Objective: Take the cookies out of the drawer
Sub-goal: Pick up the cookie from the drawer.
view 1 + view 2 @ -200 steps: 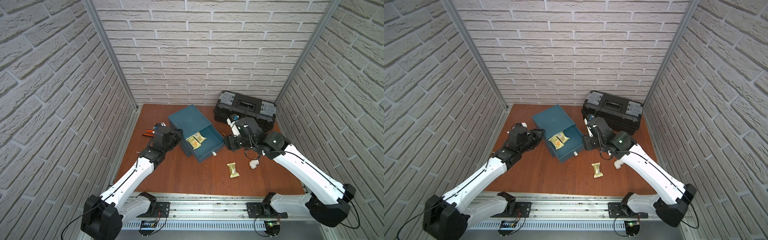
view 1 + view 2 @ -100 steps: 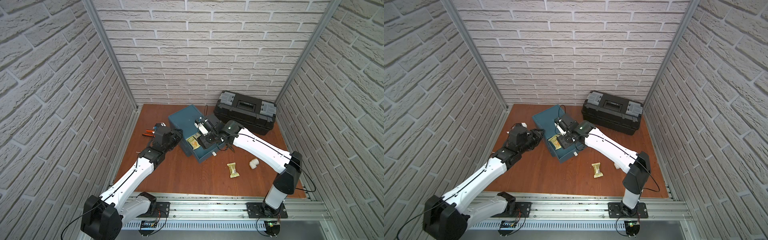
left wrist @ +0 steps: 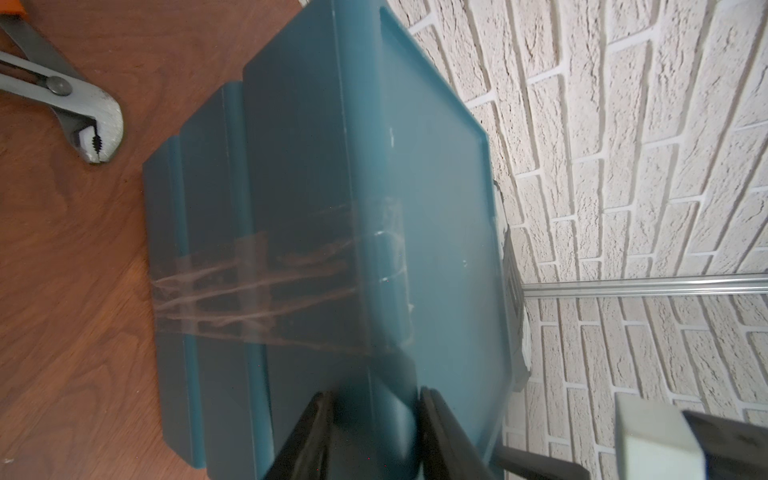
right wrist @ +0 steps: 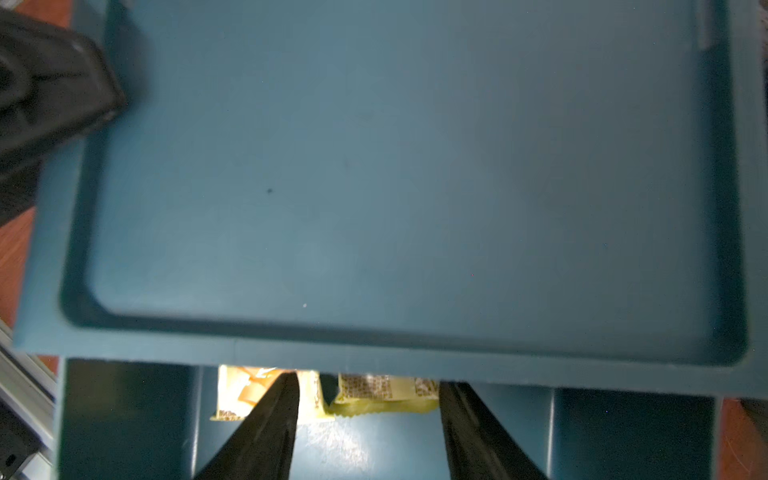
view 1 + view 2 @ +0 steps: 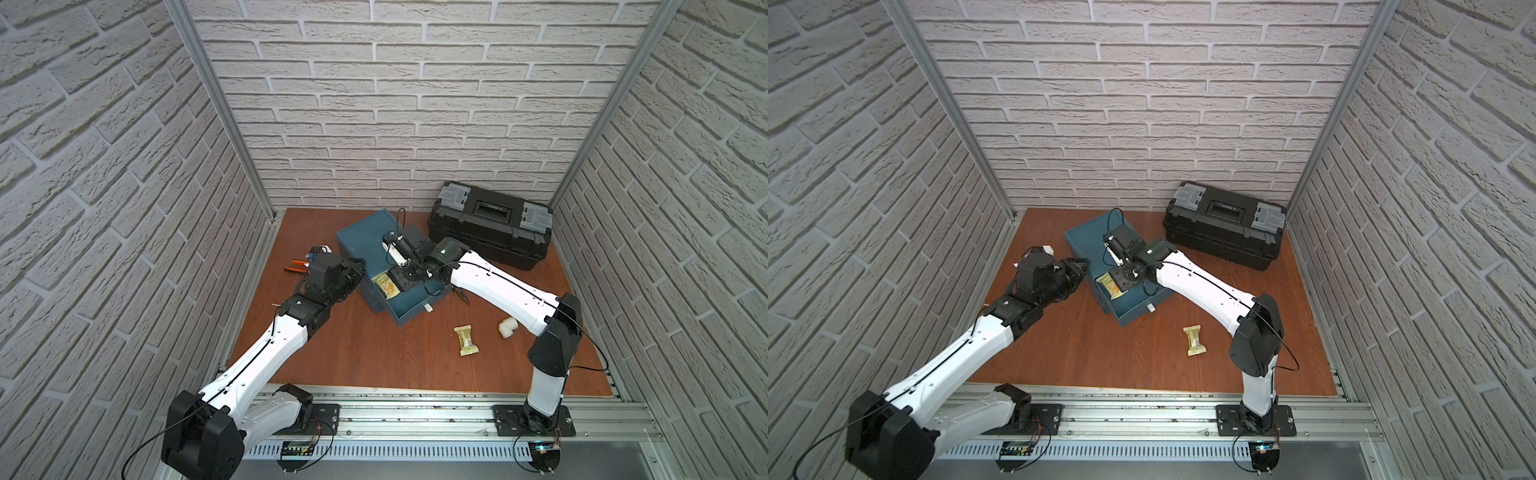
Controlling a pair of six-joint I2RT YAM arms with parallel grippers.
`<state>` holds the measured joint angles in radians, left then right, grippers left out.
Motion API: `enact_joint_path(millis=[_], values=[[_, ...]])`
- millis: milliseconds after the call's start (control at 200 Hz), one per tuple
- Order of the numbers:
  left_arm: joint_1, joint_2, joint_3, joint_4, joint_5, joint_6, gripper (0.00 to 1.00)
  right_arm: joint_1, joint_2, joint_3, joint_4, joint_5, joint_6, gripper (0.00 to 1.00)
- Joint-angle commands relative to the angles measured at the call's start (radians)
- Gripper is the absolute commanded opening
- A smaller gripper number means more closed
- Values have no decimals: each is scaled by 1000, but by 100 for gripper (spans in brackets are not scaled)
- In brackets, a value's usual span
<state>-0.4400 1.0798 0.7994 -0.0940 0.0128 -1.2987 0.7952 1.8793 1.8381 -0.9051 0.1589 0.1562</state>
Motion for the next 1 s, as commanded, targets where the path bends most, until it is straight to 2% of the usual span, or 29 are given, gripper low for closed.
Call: enact_joint_path(millis=[0, 405, 815, 995], values=[[-3, -5, -6, -65, 24, 8, 38, 3, 19, 31, 25, 28, -13, 56], [-2, -6, -7, -65, 24, 7, 38, 2, 70, 56, 18, 68, -19, 52], [-2, 0, -5, -62, 27, 7, 38, 0, 70, 14, 17, 68, -17, 52], [-2, -2, -7, -62, 27, 6, 38, 0, 49, -24, 13, 68, -3, 49]])
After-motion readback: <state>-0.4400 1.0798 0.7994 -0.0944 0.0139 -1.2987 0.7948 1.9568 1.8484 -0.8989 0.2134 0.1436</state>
